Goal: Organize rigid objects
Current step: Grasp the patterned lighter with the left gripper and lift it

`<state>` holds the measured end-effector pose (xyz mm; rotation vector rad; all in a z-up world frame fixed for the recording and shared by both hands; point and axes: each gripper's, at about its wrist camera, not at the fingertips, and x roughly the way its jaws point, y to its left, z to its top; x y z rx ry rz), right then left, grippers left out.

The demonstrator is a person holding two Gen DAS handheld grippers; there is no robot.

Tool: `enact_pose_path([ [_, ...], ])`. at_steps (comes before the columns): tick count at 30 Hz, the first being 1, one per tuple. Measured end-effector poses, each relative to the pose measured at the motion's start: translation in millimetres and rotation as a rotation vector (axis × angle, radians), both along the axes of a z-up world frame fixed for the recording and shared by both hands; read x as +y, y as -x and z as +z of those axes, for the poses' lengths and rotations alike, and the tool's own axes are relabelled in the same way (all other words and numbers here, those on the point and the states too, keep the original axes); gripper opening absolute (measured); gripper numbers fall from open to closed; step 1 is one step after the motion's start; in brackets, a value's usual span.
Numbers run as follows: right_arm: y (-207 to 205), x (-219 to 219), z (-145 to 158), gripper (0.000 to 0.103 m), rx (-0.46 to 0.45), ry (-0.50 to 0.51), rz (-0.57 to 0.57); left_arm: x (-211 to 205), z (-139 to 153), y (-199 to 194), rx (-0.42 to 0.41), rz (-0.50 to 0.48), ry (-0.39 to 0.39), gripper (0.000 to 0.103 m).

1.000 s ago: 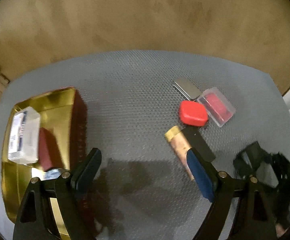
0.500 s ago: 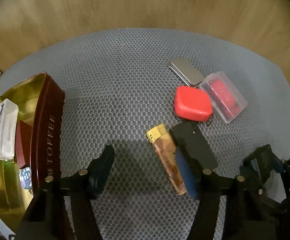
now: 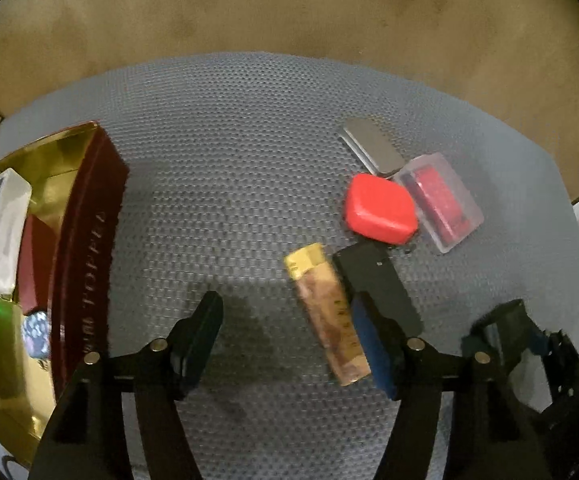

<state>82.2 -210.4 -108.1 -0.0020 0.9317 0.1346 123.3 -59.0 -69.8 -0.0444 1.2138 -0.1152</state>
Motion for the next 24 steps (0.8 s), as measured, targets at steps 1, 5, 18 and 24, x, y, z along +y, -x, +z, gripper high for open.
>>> enact_pose_path([
  [1, 0, 0, 0, 0.063, 0.000, 0.000, 0.000, -1, -2, 0, 0.008, 0.005, -0.005, 0.064],
  [5, 0, 1, -1, 0.063, 0.000, -0.005, 0.000, -7, -6, 5, 0.004, 0.073, 0.014, 0.066],
  [18, 0, 1, -2, 0.063, -0.001, -0.010, 0.000, -2, -13, 17, -0.012, 0.066, -0.070, 0.073],
  [24, 0, 2, -2, 0.063, -0.001, -0.013, -0.001, -1, -13, 34, -0.081, -0.019, -0.089, 0.067],
])
